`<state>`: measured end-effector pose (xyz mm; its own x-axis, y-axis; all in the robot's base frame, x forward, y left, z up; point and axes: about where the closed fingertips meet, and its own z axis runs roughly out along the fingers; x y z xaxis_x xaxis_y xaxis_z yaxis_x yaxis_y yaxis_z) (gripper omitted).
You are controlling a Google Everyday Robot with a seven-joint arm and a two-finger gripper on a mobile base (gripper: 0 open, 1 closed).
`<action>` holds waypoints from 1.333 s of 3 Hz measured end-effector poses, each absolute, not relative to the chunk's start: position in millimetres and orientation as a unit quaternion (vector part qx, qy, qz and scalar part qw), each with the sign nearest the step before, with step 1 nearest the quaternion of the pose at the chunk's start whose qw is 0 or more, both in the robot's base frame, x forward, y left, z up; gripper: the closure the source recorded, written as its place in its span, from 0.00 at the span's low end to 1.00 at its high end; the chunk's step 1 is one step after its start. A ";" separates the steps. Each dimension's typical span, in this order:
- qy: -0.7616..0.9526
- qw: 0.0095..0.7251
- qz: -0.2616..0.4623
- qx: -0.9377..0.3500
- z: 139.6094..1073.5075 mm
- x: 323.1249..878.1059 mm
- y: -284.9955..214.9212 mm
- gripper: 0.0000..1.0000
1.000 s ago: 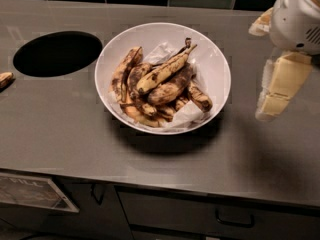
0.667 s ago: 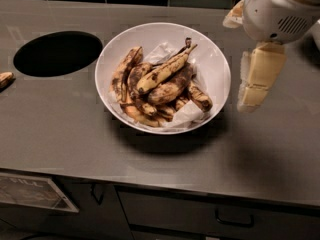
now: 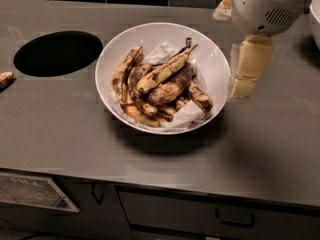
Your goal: Pick banana from white bowl
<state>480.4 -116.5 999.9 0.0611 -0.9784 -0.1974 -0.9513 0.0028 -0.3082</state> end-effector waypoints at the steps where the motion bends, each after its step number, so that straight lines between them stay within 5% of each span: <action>1: 0.661 0.200 -0.023 -0.723 1004.0 501.1 -96.5 0.00; 4: 0.603 0.191 0.037 -0.774 968.2 540.8 -42.7 0.00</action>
Offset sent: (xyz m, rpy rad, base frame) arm 0.0539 0.0586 -0.0186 0.0531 0.0814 0.2230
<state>540.8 -42.7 968.2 0.2708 -0.9189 -0.2867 -0.9469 -0.2007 -0.2511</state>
